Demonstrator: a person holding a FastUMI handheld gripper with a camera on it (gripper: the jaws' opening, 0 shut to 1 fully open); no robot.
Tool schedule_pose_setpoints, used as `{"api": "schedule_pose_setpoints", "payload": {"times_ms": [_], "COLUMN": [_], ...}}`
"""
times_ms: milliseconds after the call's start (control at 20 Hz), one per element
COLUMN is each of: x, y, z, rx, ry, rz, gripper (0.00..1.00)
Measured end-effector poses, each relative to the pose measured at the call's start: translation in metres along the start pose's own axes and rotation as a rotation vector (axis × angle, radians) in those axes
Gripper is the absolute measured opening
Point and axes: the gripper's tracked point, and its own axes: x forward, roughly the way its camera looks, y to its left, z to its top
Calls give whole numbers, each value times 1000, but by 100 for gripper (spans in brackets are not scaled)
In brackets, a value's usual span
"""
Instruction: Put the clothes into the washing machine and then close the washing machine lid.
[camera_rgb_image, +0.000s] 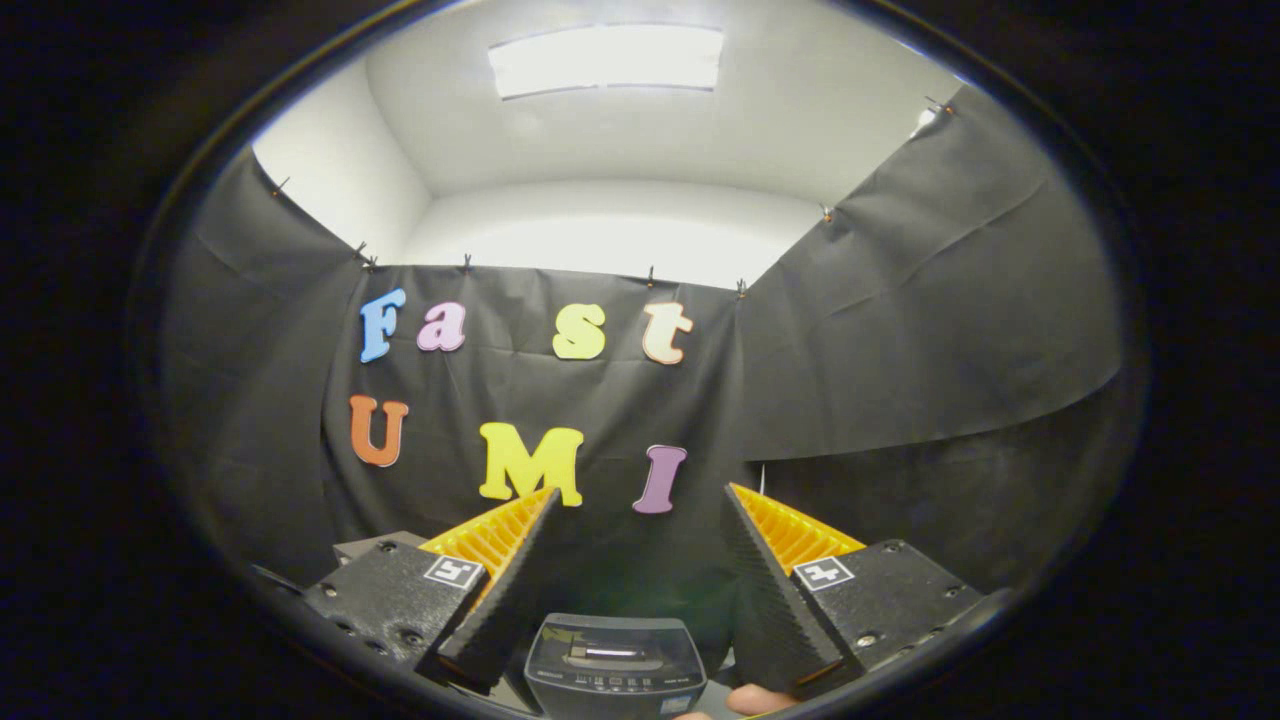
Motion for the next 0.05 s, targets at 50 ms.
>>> {"api": "schedule_pose_setpoints", "payload": {"times_ms": [50], "x": [-1], "y": [0], "z": [-1], "rx": [3], "ry": [4], "rz": [3], "gripper": [98]}}
